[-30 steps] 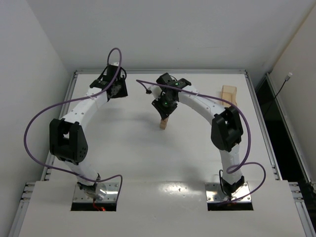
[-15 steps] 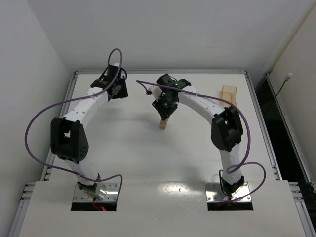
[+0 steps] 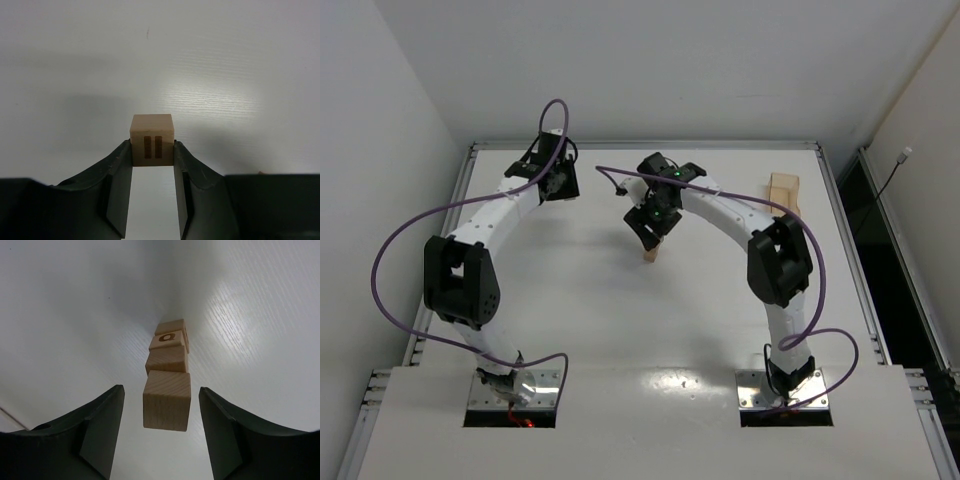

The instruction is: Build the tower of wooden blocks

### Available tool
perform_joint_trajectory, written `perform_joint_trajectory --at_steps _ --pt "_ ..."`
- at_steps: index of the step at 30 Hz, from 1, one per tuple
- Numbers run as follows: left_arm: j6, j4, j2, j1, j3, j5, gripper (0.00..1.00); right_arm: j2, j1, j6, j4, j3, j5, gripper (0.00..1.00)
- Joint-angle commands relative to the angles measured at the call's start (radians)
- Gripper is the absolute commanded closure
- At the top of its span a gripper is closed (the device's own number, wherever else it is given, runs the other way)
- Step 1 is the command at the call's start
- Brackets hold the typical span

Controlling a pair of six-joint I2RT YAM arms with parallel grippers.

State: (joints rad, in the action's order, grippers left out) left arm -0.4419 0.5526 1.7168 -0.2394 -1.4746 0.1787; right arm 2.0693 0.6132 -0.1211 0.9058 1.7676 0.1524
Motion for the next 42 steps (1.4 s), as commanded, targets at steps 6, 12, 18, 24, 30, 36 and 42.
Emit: perform_joint_trajectory --at_steps 6,12,18,24,30,36,42 --pt "0.002 -0.006 -0.017 0.014 -0.029 -0.019 1.0 -0.167 -0.004 0.004 -0.172 -0.123 0.048 0.31" --pt "0.002 -0.016 -0.04 0.014 0.003 -0.028 1.0 -0.284 -0.013 -0.005 -0.269 -0.224 0.076 0.22" --pt "0.025 -0.016 -0.089 -0.052 0.043 -0.048 1.0 -0.428 -0.024 0.011 -0.364 -0.315 -0.003 0.2" --pt "0.112 -0.034 -0.135 -0.218 0.073 -0.071 1.0 -0.505 -0.078 0.103 -0.392 -0.388 -0.344 0.22" --pt "0.146 0.0 -0.126 -0.351 0.02 -0.081 1.0 -0.546 -0.211 0.181 -0.346 -0.471 -0.413 0.23" --pt "0.146 0.021 -0.106 -0.441 -0.016 -0.081 1.0 -0.557 -0.375 0.236 -0.315 -0.519 -0.377 0.23" --pt "0.135 0.03 -0.074 -0.52 -0.044 -0.081 1.0 -0.546 -0.454 0.247 -0.306 -0.528 -0.301 0.23"
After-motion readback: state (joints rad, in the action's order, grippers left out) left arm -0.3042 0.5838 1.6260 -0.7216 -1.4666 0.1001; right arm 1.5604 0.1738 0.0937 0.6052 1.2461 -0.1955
